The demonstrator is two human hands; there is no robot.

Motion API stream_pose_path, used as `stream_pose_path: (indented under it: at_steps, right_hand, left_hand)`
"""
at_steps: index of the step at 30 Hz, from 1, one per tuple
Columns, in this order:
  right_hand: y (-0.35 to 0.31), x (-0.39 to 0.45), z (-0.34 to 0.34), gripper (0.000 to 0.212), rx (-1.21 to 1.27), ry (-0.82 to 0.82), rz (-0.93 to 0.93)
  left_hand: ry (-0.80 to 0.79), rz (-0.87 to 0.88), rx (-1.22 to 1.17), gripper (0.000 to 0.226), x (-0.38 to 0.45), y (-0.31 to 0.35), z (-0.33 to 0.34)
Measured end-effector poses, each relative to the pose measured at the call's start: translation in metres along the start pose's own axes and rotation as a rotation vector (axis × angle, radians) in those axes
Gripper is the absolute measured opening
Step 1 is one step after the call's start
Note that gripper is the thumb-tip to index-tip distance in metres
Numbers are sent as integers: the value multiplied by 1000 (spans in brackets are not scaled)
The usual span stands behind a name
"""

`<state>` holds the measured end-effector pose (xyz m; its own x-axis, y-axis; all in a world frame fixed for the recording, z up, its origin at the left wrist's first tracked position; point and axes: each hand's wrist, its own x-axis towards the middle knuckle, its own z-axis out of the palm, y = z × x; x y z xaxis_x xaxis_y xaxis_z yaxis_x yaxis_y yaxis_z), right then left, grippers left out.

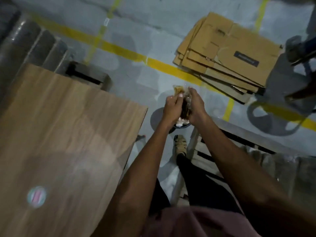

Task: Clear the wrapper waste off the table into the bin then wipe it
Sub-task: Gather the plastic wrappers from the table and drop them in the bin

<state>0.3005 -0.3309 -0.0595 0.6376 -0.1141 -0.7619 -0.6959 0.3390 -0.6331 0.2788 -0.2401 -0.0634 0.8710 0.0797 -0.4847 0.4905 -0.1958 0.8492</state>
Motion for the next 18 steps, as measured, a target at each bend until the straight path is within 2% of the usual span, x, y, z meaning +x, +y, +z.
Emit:
stream_pose_path:
  at_steps: [1,4,10,15,18]
  right_hand:
    - [3,29,-8,65,-32,-4,9]
    - [18,110,-28,43,-127,22,12]
    - [62,247,-58,22,-273,-36,20]
    - [140,359,-92,27,-436,-60,-19]
    - [179,396,-105,38,-566,-51,-87]
  left_hand:
    - [-40,-30,-5,44,18,-5,10]
    - [-127,-160,-28,45,80,-36,40]
    - [-87,-352,-116,40,199,-142,92]
    - [-58,-453,-79,36,264,-239,128]
    - [-57,-412,38,46,278,-270,135]
